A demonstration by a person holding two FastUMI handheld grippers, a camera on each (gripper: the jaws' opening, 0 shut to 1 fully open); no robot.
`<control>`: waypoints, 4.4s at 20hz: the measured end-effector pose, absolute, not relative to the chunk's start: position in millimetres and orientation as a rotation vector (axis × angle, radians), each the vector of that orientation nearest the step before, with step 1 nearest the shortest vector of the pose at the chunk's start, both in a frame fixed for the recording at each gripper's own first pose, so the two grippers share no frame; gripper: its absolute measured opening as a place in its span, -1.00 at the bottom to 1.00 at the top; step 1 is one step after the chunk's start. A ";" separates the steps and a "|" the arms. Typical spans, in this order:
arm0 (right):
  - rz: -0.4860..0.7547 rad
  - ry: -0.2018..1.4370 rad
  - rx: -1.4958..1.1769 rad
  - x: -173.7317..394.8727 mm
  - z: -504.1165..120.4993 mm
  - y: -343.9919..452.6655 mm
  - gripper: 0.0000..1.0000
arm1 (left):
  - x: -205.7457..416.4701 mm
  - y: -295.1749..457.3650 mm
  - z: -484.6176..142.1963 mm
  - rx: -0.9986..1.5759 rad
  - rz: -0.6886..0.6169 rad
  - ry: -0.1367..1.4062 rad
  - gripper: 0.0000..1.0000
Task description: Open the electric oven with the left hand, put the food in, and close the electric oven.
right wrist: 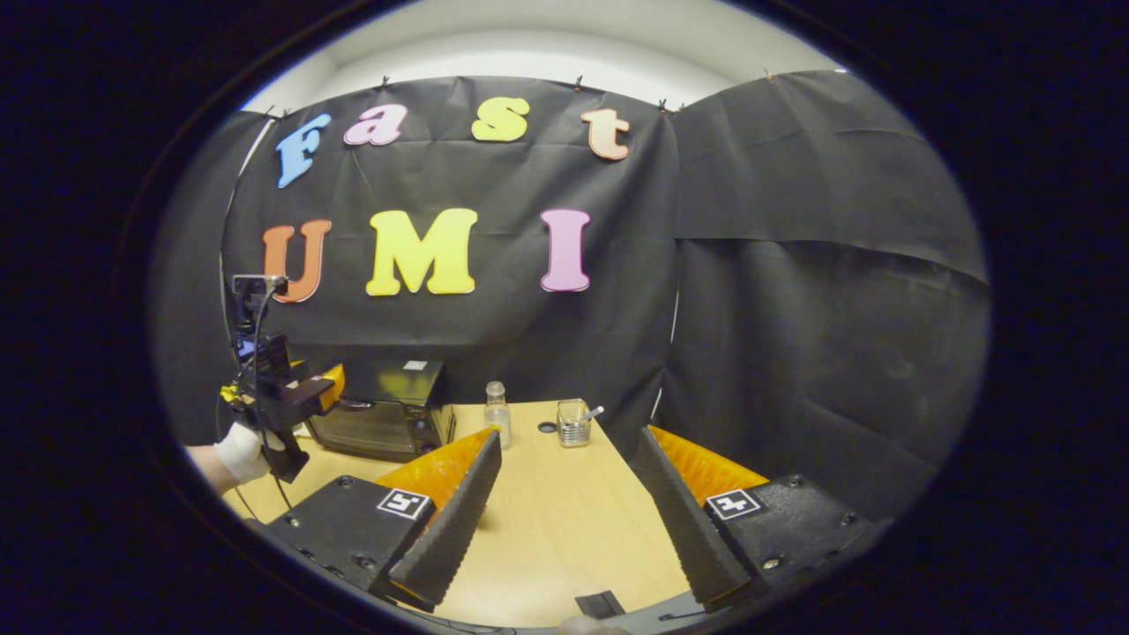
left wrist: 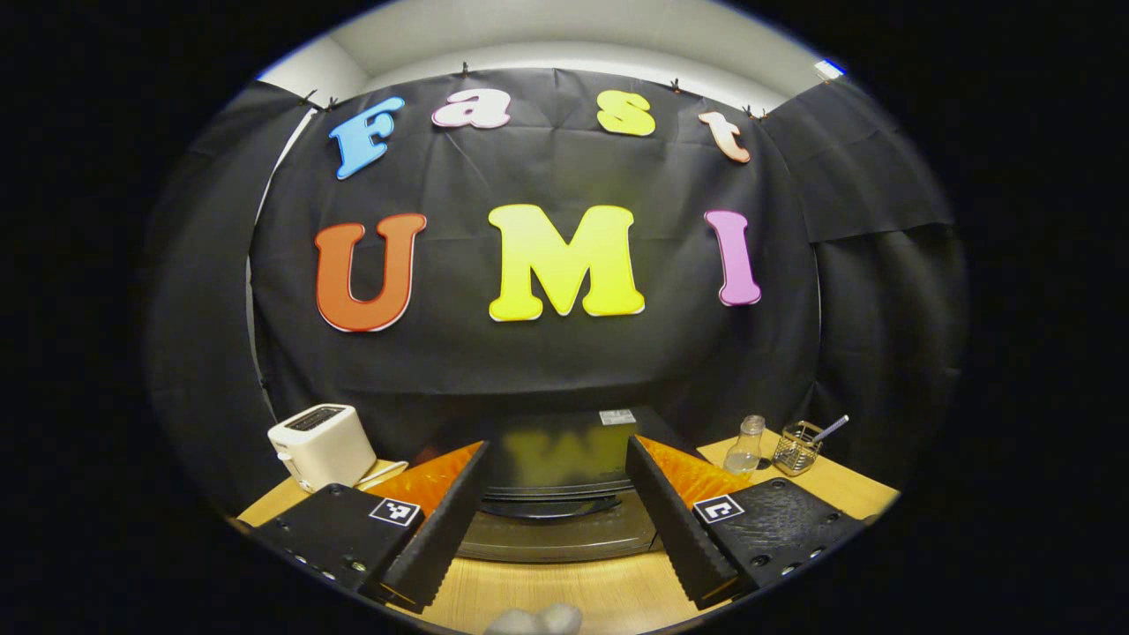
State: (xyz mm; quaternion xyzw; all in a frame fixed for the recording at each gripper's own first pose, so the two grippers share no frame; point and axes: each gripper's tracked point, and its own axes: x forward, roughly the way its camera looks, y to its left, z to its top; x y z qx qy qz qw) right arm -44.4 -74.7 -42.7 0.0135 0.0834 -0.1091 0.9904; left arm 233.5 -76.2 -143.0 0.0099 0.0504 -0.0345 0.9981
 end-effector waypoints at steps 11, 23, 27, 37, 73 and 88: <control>-0.226 0.235 0.038 -39.9 -63.6 -65.1 0.98 | 284.2 -59.2 -214.6 0.025 -0.040 0.240 0.94; -0.202 0.235 0.077 -45.8 -68.4 -68.1 0.98 | 247.2 -61.8 -219.3 0.038 -0.059 0.279 0.93; -0.192 0.243 0.085 -56.1 -71.9 -69.0 0.99 | 214.0 -62.7 -229.6 0.036 -0.064 0.290 0.93; -0.186 0.286 0.073 -67.3 -83.8 -73.7 0.98 | 137.8 -65.9 -286.7 0.048 -0.066 0.352 0.92; 0.042 0.459 0.099 26.9 -178.1 -48.9 0.98 | 38.4 -26.5 -284.4 0.053 -0.035 0.422 0.93; 0.436 0.892 0.458 157.5 -324.2 38.7 0.62 | -10.2 -1.8 -155.7 0.036 0.260 0.339 0.94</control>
